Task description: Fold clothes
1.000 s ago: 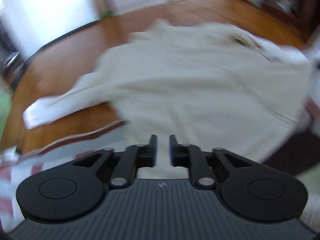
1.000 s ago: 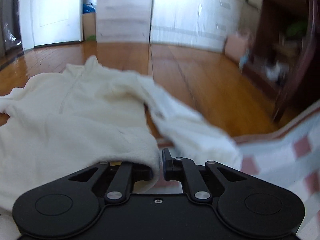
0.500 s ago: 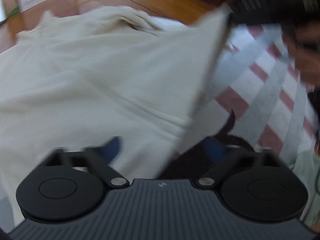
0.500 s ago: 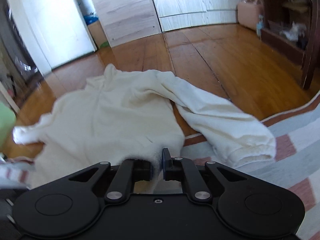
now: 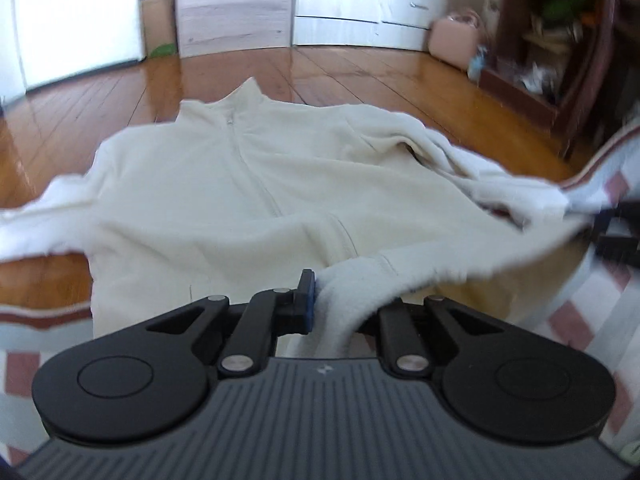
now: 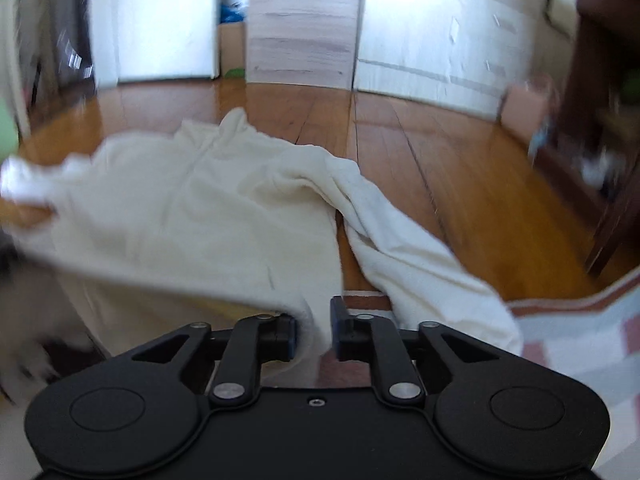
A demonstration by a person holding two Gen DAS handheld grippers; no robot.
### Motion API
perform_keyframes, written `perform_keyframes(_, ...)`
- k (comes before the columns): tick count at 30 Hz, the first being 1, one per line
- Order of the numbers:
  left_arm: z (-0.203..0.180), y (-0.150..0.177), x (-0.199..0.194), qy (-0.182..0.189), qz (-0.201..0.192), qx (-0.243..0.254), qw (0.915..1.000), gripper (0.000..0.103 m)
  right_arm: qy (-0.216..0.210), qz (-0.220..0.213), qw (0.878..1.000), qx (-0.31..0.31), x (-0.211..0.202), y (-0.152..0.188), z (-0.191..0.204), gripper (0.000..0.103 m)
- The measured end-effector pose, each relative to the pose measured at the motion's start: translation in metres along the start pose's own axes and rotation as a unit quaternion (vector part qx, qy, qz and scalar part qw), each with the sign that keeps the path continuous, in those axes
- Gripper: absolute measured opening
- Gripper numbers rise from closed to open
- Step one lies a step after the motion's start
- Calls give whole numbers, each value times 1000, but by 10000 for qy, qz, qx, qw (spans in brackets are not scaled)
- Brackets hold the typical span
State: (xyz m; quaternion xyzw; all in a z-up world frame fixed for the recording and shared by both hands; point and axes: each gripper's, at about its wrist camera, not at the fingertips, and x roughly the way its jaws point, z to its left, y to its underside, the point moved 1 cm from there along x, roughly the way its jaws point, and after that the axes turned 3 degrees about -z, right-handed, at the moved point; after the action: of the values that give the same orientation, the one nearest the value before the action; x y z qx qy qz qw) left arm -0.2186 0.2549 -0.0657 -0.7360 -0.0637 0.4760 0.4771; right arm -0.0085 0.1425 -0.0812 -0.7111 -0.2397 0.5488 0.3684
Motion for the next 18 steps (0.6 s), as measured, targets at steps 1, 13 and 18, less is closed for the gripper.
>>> perform_keyframes(1,3,2,-1,28,14,-78,10000,11,-21,29,10000,24,1,7,7,31)
perform_keyframes(13,4,11,8,212,179,-415,9988,11,-656,861,9695,2198,27,72,-11,57)
perform_keyframes(18,6,13,9,236,214,-562,9979,12,-1021,662,9544,2728,27,81,-19,57)
